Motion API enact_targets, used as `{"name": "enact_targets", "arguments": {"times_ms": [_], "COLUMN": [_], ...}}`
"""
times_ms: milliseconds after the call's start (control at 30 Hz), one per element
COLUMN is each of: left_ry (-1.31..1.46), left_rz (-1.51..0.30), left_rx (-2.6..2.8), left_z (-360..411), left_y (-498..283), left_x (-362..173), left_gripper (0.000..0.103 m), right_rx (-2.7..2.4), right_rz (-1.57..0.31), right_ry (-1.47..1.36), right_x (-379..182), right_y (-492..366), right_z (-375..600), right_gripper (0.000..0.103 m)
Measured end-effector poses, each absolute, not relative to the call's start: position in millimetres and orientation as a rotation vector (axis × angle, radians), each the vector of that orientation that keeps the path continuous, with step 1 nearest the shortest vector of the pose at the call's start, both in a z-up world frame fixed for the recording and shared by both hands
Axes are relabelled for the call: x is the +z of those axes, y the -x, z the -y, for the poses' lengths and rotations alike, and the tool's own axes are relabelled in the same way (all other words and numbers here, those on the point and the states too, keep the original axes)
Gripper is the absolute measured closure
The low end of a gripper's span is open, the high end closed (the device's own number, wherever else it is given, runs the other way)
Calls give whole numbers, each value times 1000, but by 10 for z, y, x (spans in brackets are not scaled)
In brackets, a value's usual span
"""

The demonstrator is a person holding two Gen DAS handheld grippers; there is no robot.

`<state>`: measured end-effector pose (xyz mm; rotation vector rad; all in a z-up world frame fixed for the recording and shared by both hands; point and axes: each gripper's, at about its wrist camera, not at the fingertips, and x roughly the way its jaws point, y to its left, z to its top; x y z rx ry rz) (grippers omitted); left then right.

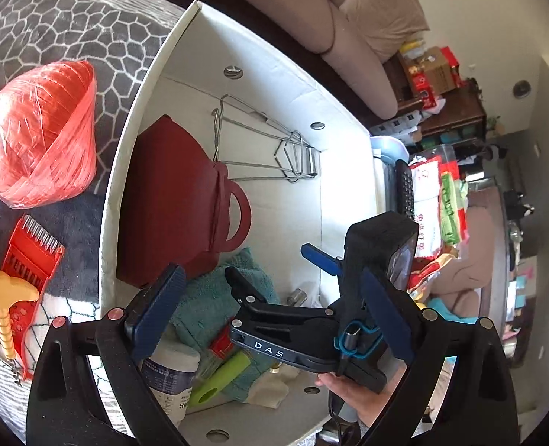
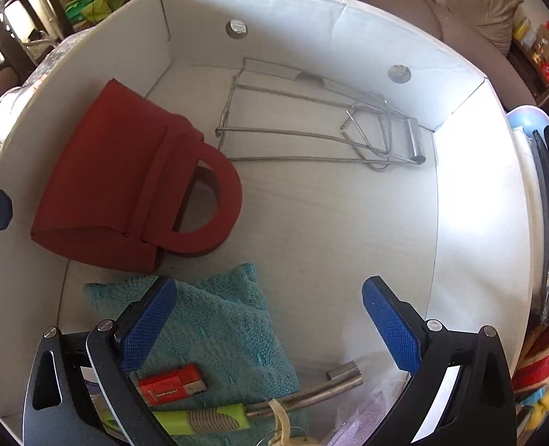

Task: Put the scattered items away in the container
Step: 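Lower the red bag into the box and open the left gripper, then withdraw the left gripper from the box toward the table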

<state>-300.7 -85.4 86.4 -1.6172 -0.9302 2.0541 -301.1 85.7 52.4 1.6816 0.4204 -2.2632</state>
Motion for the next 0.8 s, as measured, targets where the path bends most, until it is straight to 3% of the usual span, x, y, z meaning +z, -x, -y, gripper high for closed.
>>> {"name": "enact_targets", "arguments": {"times_ms": [300,500,600,667,800], "left_ry": [1602,1479,1447,1439,1392], "left_rz": [871,367,298,267,55], "left_rx": [2041,2301,2292,2293,2332], "left_z": [959,1079,1082,1054,845], "left_y": [2944,2551,2347,2237,2072], "left_x": [980,1366,1327,1300,1262], "left_gripper": [7,3,3,3,3], "right_rx": [-2214,-2212,-2162,-2146,-2107], "right_rz": [-90,-43,13,-53,-66], "right_ry": [-1782,-1674,-1648,-1679,-1739], "right_x": [346,628,705,675,529], "right_y": [3328,3098,3005,2976,3021], "right_z": [-975,-1114,-1082,-952,-819], "right_gripper": [1,1,1,1,1]}}
